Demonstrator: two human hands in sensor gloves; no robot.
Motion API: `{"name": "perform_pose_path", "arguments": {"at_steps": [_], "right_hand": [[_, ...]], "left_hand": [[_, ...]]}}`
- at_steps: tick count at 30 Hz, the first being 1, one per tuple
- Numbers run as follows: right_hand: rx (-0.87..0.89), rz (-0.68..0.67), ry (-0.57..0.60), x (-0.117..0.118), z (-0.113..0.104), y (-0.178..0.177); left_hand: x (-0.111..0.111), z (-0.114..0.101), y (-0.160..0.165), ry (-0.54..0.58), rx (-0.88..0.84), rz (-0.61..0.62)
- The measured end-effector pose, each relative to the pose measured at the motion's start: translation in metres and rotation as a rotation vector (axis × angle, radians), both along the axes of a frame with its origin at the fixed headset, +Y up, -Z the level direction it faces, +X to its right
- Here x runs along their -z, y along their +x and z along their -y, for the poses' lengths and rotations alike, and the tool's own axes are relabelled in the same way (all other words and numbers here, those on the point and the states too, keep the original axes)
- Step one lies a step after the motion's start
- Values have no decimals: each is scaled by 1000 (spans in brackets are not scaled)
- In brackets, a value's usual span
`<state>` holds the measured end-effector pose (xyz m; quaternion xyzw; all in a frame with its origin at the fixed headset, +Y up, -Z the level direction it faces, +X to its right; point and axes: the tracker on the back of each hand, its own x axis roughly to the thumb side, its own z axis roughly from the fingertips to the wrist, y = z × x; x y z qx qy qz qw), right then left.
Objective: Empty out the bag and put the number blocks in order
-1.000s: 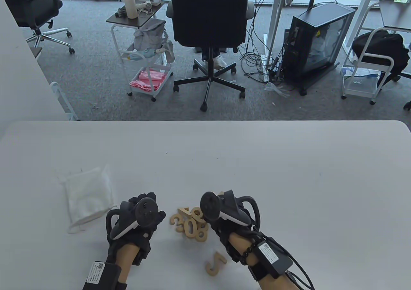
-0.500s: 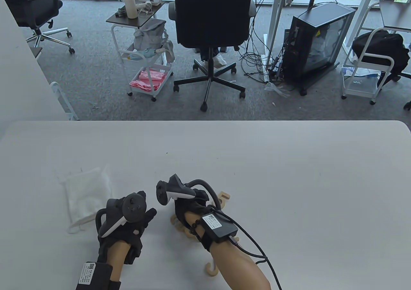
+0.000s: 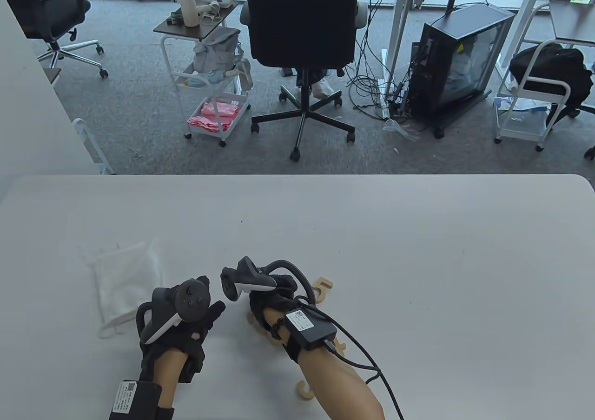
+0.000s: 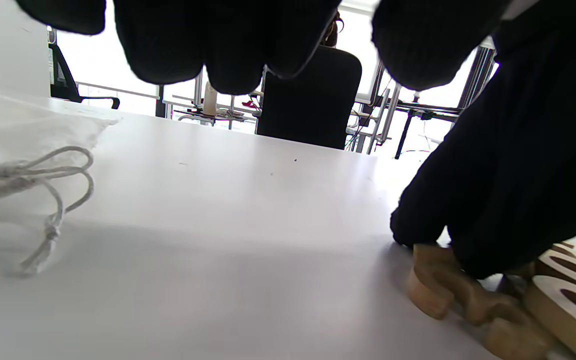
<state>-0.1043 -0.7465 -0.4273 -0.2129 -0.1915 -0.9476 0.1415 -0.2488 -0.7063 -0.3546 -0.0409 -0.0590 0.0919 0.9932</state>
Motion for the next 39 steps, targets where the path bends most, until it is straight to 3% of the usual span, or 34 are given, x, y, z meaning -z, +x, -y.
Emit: {"name": "perform_pose_path", "arguments": {"at_steps": [6,12,15,19,23,28,39], "right_hand": [[86,5,125,-1,-25,18],[221,154,218,-18,-53,101],[282,279,197,-36,-44,157],[267,343,180,-55,-20,193],[287,345,173,-63,4,201],[211,329,184,-62,13,199],[275,378,189,-62,4,210]], "left_hand": [[-1,-1,0,9,-4,4],[-3,-2,7,21,-3,51],[-6,-4,16,33,-7,94],[-11,-1,35,62,3,207],[-17,5,59,61,22,328],[-21,18,81,24,71,418],[-17,43,114,-2,207,519]]}}
